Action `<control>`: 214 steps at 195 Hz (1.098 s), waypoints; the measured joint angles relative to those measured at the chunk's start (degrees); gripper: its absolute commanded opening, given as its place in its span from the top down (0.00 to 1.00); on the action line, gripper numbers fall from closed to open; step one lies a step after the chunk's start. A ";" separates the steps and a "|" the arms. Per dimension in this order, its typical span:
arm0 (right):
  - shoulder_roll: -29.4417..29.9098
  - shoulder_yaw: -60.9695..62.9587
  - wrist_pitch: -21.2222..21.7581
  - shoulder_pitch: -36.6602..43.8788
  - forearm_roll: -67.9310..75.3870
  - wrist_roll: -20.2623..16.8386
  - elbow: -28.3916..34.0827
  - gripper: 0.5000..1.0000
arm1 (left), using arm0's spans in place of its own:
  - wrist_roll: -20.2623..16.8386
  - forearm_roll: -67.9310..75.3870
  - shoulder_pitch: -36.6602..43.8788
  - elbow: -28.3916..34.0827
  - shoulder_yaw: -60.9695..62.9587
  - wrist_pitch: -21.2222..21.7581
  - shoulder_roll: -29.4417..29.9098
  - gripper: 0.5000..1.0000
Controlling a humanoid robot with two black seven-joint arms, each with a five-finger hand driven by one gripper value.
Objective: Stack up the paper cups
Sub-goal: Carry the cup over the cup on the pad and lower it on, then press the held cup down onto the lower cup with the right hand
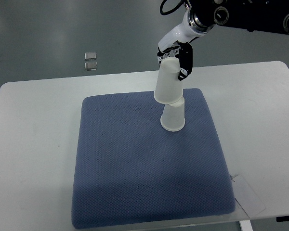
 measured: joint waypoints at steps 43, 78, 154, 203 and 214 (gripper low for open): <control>-0.15 -0.38 0.00 -0.75 -0.14 0.00 -0.02 0.65 | 0.00 0.00 0.00 0.00 0.00 0.00 0.00 0.00; -0.10 -0.45 0.00 -1.45 -1.20 0.00 -0.02 0.64 | 0.00 0.00 0.00 0.00 0.00 0.00 0.00 0.00; -0.03 -0.51 0.00 -3.55 -2.50 0.01 -1.51 0.63 | 0.00 0.00 0.00 -0.06 0.07 0.00 0.00 0.00; 0.08 -0.51 0.00 -4.13 -2.59 0.00 -1.60 0.59 | 0.00 0.00 0.00 0.07 0.08 0.00 0.00 0.00; 0.11 -0.51 0.00 -4.26 -2.60 0.01 -1.64 0.59 | 0.00 0.00 0.00 0.08 0.09 0.00 0.00 0.00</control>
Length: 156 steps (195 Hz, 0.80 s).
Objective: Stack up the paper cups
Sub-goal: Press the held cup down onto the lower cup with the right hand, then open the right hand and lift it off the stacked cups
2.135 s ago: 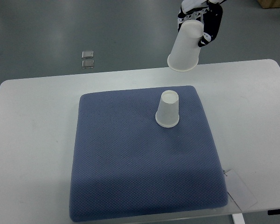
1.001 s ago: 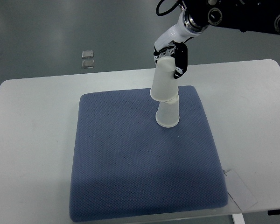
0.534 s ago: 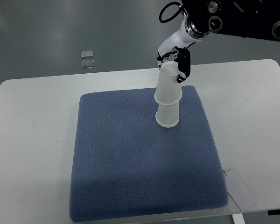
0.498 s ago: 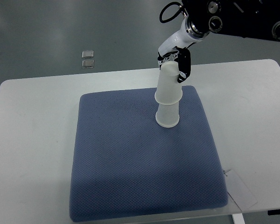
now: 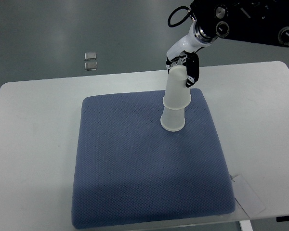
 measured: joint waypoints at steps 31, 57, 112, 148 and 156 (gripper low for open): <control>0.15 0.07 0.00 -0.47 -0.01 0.05 -0.25 0.58 | 0.00 0.00 0.00 -0.02 0.00 0.00 0.00 0.00; 0.23 0.08 0.00 -0.98 -0.01 0.05 -0.45 0.58 | 0.00 0.00 0.00 -0.02 0.01 0.00 0.00 0.00; 0.57 0.02 0.00 -1.39 -0.01 0.01 -0.84 0.58 | 0.00 0.00 0.01 -0.06 0.01 0.00 0.00 0.00; 0.60 0.00 0.00 -1.68 -0.09 0.00 -1.06 0.58 | 0.00 0.00 0.01 -0.17 0.01 0.00 0.00 0.00; 0.60 0.00 0.00 -1.84 -0.10 -0.01 -1.20 0.58 | 0.00 0.00 0.01 -0.17 0.01 0.00 0.00 0.00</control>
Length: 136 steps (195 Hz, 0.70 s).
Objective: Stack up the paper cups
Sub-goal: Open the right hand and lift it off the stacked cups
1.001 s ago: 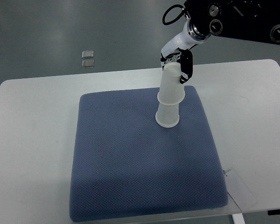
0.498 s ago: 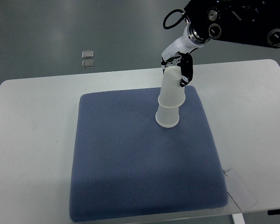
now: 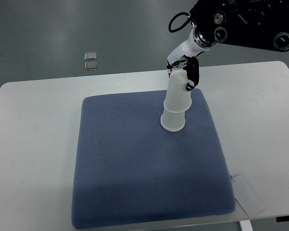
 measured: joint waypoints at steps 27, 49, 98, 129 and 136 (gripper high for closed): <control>0.01 0.00 0.00 -0.32 0.00 0.00 -0.59 0.57 | 0.00 0.00 0.00 0.00 0.00 0.00 0.00 0.00; 0.01 0.00 0.00 -0.43 0.00 0.00 -0.76 0.49 | 0.00 0.00 0.02 0.00 0.00 0.00 0.00 0.00; 0.96 0.11 0.00 -0.64 0.07 0.00 -1.79 0.33 | 0.00 0.00 0.04 0.00 0.06 0.00 0.00 0.00; 1.32 0.17 -0.20 -0.65 0.17 0.00 -2.09 0.30 | 0.00 0.00 0.04 0.00 0.06 0.00 0.00 0.00; 1.41 0.17 -0.24 -0.65 0.17 0.00 -2.09 0.30 | 0.00 0.00 0.04 0.00 0.06 0.00 0.00 0.00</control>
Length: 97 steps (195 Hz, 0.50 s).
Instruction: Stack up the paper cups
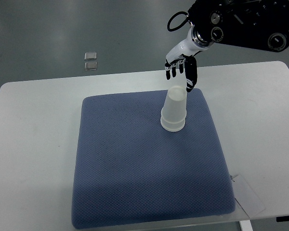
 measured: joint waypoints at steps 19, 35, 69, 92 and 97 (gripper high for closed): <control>0.17 0.00 -0.04 0.00 0.00 0.00 -0.02 0.30 | 0.00 0.00 0.03 0.00 0.00 0.00 0.00 0.00; 0.20 0.01 -0.04 0.01 0.06 0.00 -0.05 0.30 | 0.00 0.00 0.04 0.00 0.00 0.00 0.00 0.00; -0.15 0.41 0.16 0.31 0.60 0.00 -0.09 0.30 | 0.00 0.00 0.04 -0.07 0.02 0.00 0.00 0.00; -1.02 0.88 0.16 0.69 1.30 0.00 -0.39 0.30 | 0.00 0.00 0.04 -0.09 0.03 0.00 0.00 0.00; -1.31 0.95 0.08 0.74 1.61 0.02 -0.62 0.30 | 0.00 0.00 0.04 -0.09 0.03 0.00 0.00 0.00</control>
